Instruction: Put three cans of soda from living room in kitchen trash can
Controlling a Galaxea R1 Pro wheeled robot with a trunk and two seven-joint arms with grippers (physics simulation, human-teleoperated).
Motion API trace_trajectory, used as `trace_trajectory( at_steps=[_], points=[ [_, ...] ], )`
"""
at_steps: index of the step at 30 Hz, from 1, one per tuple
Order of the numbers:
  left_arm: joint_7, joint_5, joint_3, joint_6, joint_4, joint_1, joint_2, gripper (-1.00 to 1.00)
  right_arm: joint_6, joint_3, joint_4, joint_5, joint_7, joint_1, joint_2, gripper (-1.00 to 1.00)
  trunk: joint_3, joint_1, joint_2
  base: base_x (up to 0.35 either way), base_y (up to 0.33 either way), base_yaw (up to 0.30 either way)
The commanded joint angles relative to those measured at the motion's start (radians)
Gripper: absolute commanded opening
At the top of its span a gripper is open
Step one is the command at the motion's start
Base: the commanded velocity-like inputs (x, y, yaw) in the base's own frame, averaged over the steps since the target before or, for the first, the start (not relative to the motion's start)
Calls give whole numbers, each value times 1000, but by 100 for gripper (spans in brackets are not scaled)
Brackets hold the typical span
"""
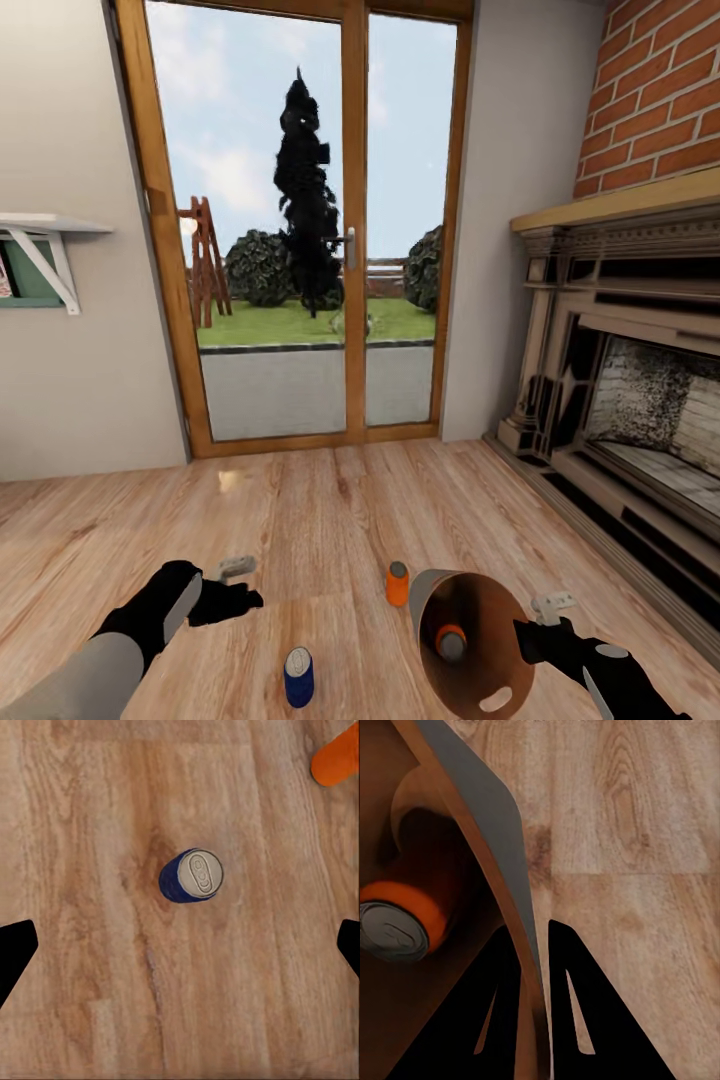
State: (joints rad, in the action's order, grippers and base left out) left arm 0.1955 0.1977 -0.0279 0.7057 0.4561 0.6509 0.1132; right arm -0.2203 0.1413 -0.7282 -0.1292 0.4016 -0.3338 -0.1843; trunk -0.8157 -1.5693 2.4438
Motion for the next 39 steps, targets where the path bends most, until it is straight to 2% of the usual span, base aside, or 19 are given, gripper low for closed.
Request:
trace_trajectory(
  at_steps=[1,4,7,21,24,31,34,37,39],
  points=[
    [-1,15,0,8,-4,5,-2,100,-2,1,-2,12,5,-1,0,-100,0,0,0,0,0,0],
    [2,36,-3,16,-3,8,-2,100,-1,1,-1,12,5,-1,0,-100,0,0,0,0,0,0],
    [2,41,-4,15,-1,8,-3,100,0,1,-1,12,5,-1,0,-100,0,0,0,0,0,0],
    [-1,43,-8,11,2,9,-4,100,-6,5,-1,17,6,-1,-1,-100,0,0,0,0,0,0],
    [-12,38,-13,14,3,15,-16,100,-23,8,-9,20,8,-3,-1,-100,0,0,0,0,0,0],
    [-59,31,-16,37,-3,64,-35,100,-173,7,-51,19,8,-37,-1,-100,0,0,0,0,0,0],
    [-81,30,-17,71,0,87,-44,100,-324,6,-135,17,9,-99,-2,-100,0,0,0,0,0,0],
    [-118,32,-16,79,1,100,-55,100,-412,5,-174,13,13,-153,-8,-100,0,0,0,0,0,0],
    [-156,32,-16,82,1,110,-75,100,-460,5,-191,11,15,-200,-13,-100,0,0,0,0,0,0]
  ],
)
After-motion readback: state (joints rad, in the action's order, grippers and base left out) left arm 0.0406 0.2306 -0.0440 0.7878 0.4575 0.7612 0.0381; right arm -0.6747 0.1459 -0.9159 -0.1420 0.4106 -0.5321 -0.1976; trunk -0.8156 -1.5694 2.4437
